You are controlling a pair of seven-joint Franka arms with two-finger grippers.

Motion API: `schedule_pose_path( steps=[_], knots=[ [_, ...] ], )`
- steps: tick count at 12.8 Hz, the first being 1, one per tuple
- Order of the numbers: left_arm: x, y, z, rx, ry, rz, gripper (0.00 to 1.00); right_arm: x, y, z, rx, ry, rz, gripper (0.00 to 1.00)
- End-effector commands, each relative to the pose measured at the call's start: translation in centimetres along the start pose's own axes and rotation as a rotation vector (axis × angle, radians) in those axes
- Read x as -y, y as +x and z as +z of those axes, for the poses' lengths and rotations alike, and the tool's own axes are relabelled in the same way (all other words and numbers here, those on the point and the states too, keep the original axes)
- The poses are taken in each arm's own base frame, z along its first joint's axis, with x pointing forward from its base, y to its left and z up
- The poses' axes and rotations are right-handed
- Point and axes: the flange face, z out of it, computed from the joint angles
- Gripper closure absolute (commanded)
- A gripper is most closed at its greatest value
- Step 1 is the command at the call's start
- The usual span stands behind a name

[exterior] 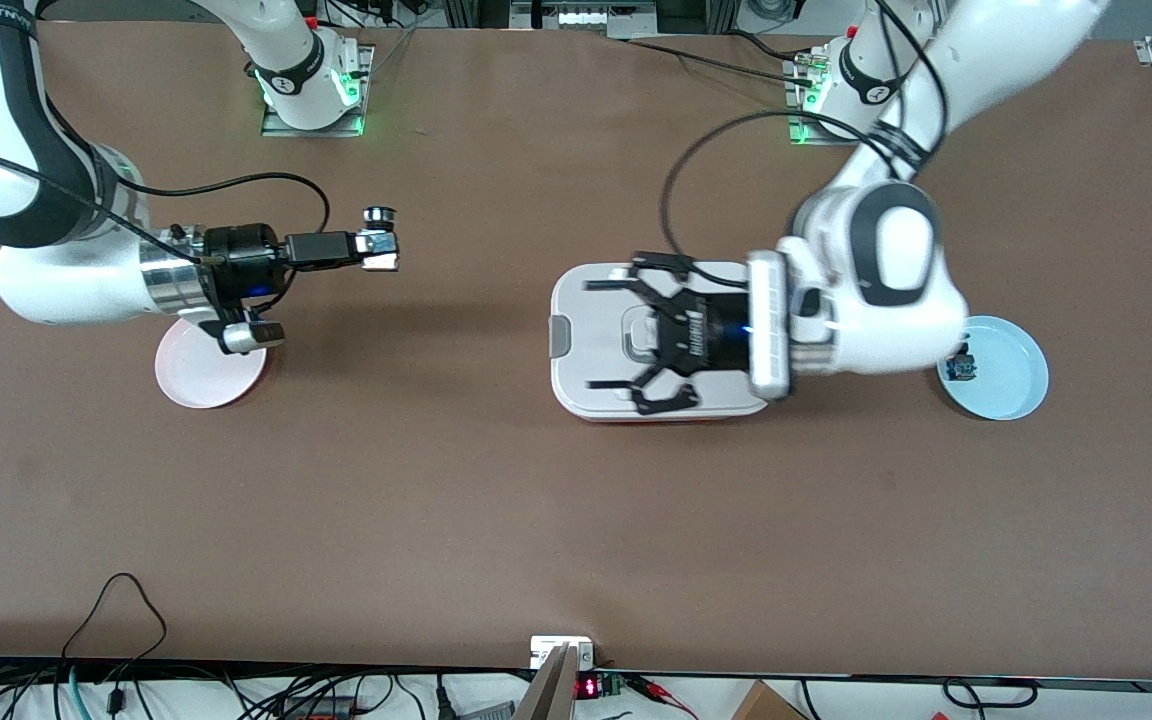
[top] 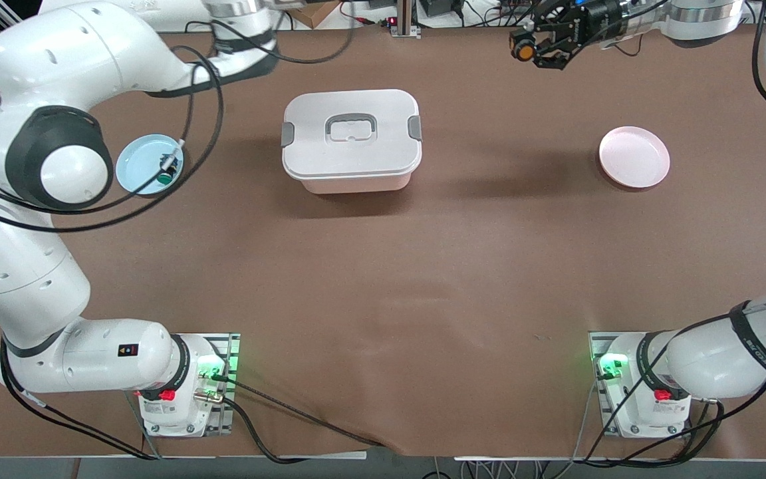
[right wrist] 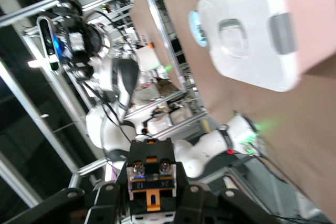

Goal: Transfer orange switch to right arm and place
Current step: 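Open the left gripper and withdraw it while the right gripper holds the switch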

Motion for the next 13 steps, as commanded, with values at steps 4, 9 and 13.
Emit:
schedule_pose_path(
  steps=[4,9,13],
  knots=[
    [4.1,-0.5,-17.4,0.233,-0.085,0.137,0.00,-5.3,-2.6,-8.1,0.051,-0.348,-0.112,0.95],
    [5.4,4.0,-28.9,0.516,0.056,0.237,0.00,-8.4,-3.3,-12.4,0.162,-0.780,-0.282,0.95],
    [3.2,6.2,-34.4,0.794,0.263,-0.067,0.00,-10.1,-1.8,-14.1,0.236,-1.052,-0.446,0.95]
  ],
)
